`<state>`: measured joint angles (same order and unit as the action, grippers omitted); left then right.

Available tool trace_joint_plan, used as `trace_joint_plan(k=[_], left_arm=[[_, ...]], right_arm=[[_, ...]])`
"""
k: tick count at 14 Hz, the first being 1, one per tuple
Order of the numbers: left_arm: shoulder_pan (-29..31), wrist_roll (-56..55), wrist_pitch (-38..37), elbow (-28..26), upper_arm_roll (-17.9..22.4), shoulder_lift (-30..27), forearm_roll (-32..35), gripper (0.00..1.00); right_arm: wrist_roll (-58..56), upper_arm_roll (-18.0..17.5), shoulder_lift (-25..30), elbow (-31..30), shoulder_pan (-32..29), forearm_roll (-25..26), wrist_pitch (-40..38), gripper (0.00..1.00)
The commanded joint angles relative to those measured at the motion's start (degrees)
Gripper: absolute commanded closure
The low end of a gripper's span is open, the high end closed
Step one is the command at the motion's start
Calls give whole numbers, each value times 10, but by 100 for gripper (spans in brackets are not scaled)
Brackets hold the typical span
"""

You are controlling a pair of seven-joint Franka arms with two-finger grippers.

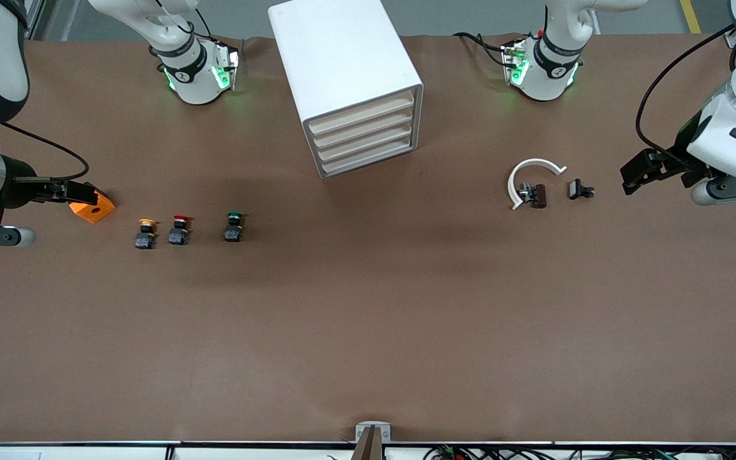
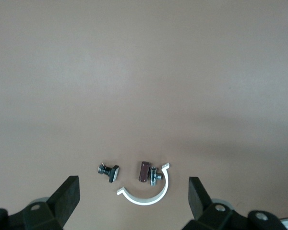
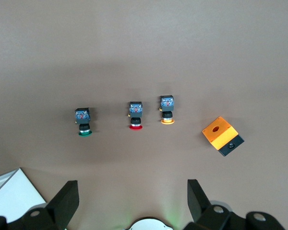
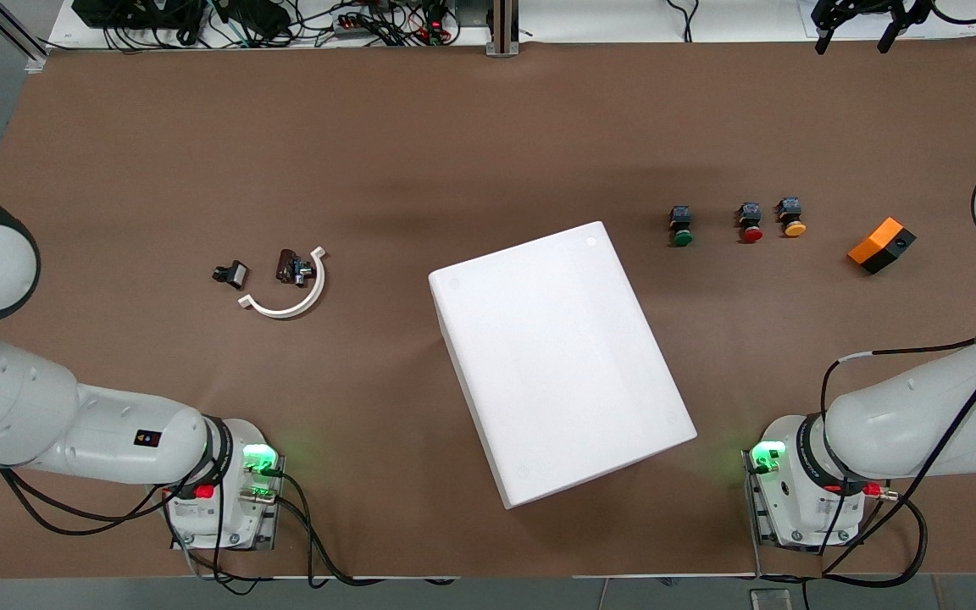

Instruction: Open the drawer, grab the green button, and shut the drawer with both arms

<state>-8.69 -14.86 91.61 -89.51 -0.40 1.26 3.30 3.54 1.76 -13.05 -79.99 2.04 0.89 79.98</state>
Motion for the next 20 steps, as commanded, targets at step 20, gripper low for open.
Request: trace_joint_plan(k=[20], left_arm=[[126, 75, 18, -88, -108, -95, -6, 0]], right_arm=[[-67, 1, 76, 70, -44, -18, -89, 0]])
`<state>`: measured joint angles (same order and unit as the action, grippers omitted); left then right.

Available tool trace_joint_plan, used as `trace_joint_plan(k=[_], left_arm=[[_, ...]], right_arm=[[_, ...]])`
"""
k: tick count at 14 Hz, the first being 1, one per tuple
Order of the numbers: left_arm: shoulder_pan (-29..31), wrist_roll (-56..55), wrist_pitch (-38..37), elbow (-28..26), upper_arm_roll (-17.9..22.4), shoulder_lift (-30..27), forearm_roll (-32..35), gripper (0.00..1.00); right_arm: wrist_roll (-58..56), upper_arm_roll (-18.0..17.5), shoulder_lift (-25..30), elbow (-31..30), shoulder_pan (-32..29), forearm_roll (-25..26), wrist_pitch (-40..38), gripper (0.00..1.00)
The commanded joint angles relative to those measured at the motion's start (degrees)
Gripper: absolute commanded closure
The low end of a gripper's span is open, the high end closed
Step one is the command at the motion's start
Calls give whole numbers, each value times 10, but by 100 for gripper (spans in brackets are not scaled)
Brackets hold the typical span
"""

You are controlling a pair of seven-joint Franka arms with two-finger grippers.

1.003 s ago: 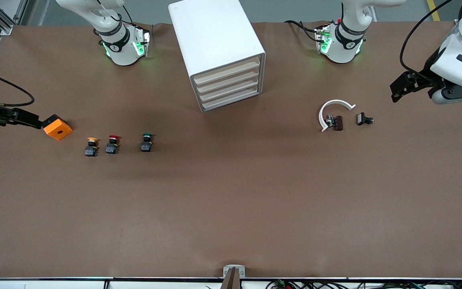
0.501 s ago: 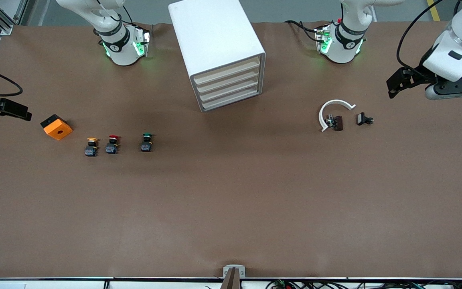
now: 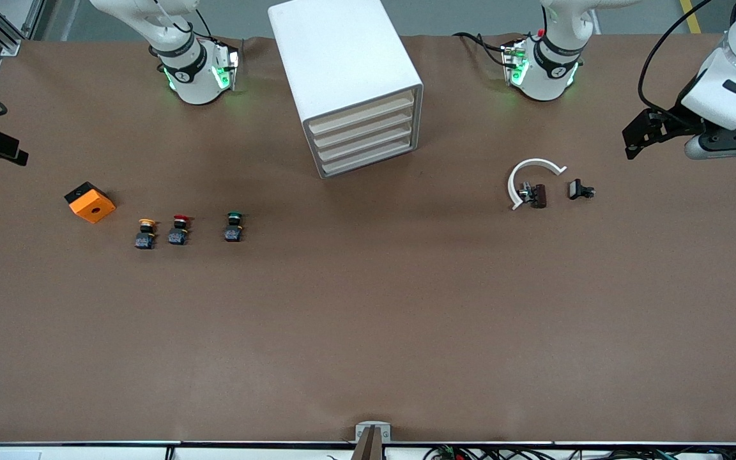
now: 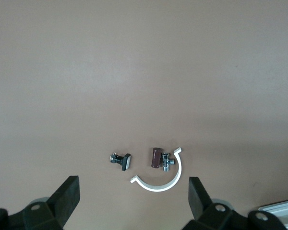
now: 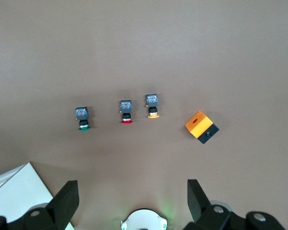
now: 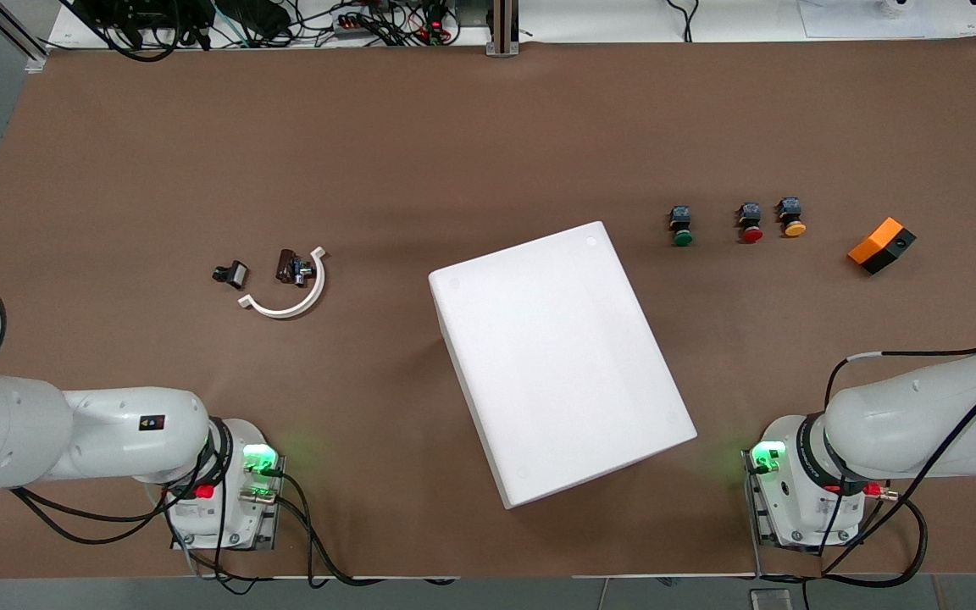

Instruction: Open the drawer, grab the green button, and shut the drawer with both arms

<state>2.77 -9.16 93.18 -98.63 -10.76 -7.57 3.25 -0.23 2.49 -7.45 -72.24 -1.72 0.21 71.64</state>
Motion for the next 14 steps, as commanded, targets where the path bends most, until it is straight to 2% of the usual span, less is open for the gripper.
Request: trace_joint_plan(k=[1, 10, 14], left_arm=[[11, 18, 2, 5, -4, -3, -4, 0], [12, 17, -26, 53, -2, 30, 0, 0], [14, 16, -30, 58, -1, 30, 2, 0]], right_arm=[[-30, -6, 29, -10, -6, -11, -6, 0], [-25, -2, 142, -159, -1, -13, 53, 0], [-21, 3, 144, -163, 7, -17, 57, 0]])
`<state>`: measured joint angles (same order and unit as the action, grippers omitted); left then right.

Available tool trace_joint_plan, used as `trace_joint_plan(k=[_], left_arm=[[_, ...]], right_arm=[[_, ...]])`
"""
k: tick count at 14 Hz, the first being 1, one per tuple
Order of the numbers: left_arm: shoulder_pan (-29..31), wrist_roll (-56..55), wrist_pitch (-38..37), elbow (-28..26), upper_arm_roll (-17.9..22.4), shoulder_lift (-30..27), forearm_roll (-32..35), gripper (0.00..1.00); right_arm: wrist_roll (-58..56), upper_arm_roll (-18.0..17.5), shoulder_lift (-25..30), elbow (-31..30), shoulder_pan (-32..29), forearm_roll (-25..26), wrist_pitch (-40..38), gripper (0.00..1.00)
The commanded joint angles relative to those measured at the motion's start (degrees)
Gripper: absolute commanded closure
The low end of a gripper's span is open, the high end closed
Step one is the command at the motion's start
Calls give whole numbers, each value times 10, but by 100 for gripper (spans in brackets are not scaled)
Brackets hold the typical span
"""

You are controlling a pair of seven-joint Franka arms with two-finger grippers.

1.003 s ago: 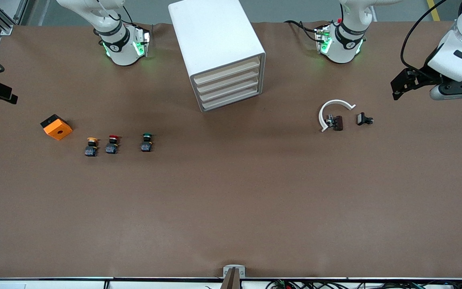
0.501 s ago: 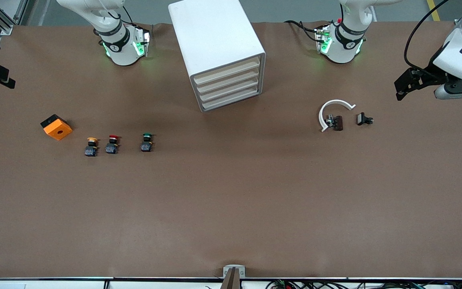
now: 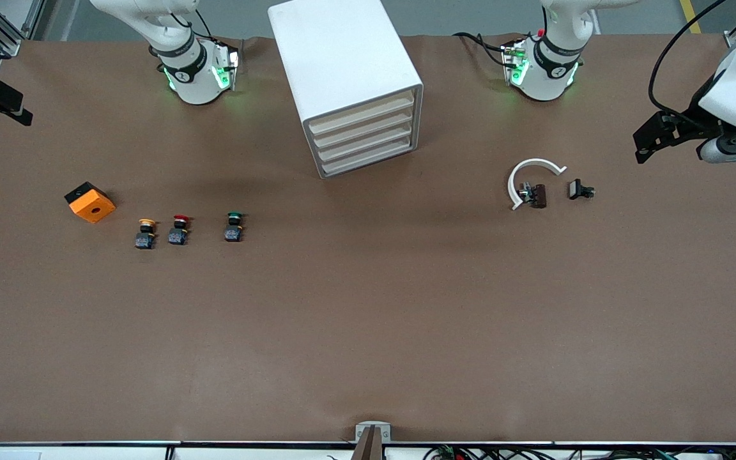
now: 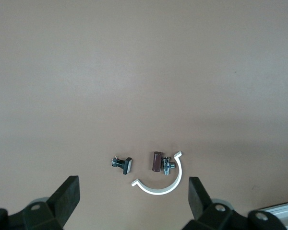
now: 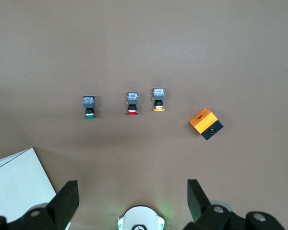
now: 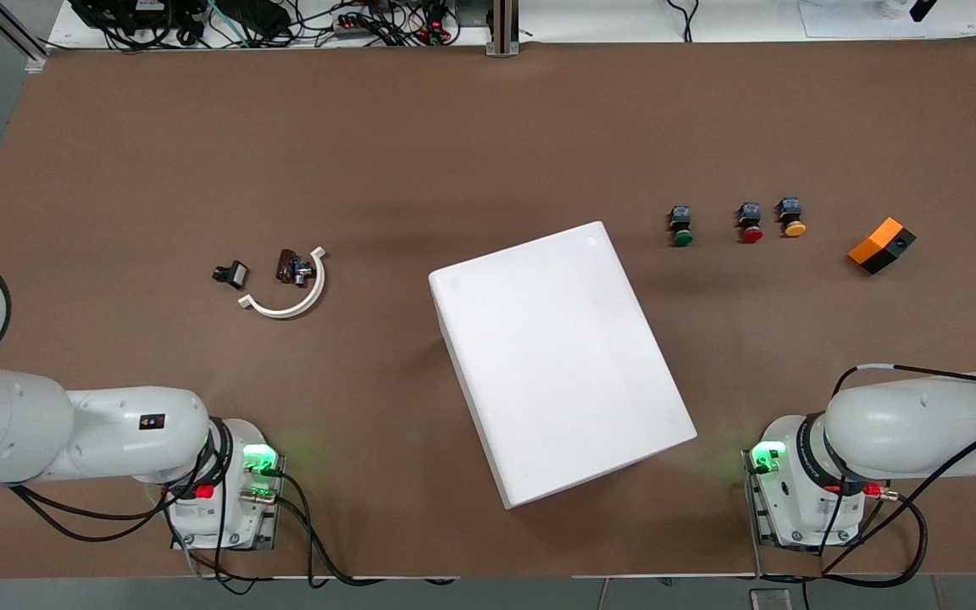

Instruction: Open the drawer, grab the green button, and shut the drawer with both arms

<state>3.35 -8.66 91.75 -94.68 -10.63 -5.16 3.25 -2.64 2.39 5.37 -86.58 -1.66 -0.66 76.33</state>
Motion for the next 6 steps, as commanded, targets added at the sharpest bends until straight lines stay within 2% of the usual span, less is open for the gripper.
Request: trace_joint_plan(k=[1, 6], left_arm=[[8, 11, -16, 18, -3, 6, 1, 0], [9, 11, -16, 18, -3, 12, 1, 0]], right_arm=[[5, 14, 16, -19, 10, -12, 10, 0], [25, 17, 18, -22, 14, -16, 9, 0]])
